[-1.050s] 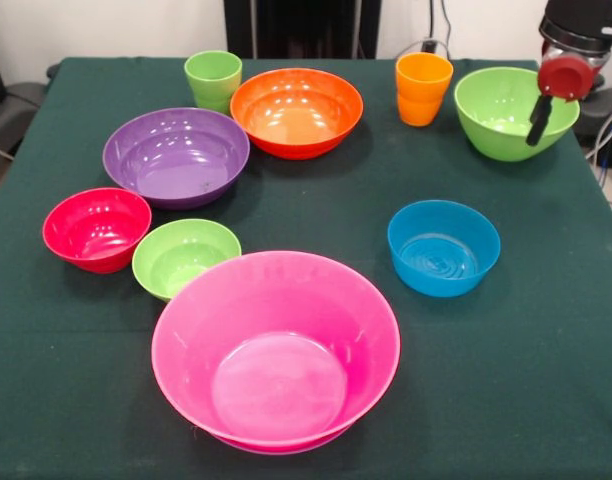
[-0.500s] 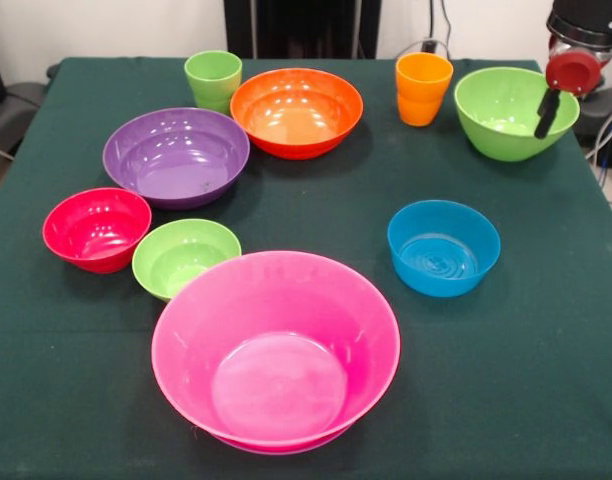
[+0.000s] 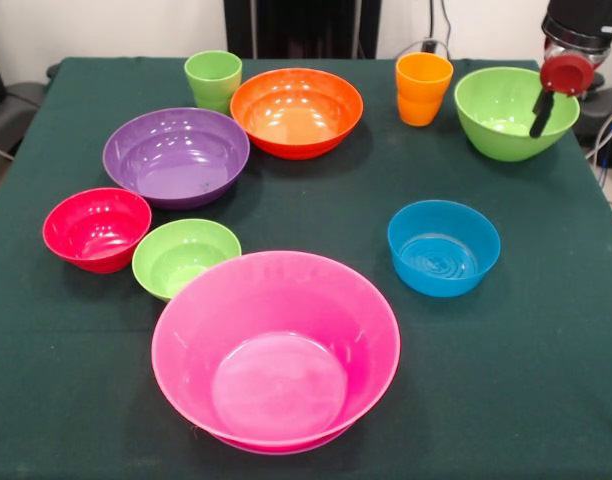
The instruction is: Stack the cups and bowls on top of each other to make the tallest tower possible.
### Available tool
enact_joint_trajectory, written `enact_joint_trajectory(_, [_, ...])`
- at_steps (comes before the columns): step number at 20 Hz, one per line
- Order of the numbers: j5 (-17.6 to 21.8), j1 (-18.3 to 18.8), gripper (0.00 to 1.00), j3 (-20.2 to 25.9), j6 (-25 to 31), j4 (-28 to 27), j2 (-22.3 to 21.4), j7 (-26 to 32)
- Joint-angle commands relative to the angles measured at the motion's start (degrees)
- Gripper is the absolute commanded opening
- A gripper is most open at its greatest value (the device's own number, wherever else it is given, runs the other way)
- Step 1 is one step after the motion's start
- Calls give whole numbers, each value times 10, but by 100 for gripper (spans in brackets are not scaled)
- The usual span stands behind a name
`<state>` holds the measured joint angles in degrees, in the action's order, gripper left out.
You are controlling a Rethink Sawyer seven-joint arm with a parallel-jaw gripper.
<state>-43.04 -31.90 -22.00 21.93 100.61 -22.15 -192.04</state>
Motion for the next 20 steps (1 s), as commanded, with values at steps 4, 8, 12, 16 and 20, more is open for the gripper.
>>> enact_joint_trajectory(4, [-11,12,100,63,-34,17,26,-70])
enact_joint_trajectory(8, [-11,17,100,63,-31,18,23,-66])
enact_joint_trajectory(12, [-9,29,100,71,-46,22,24,-55])
enact_joint_trajectory(16, [-6,33,100,70,-48,19,29,-53])
enact_joint_trajectory(20, [-2,36,100,64,-37,15,24,-53])
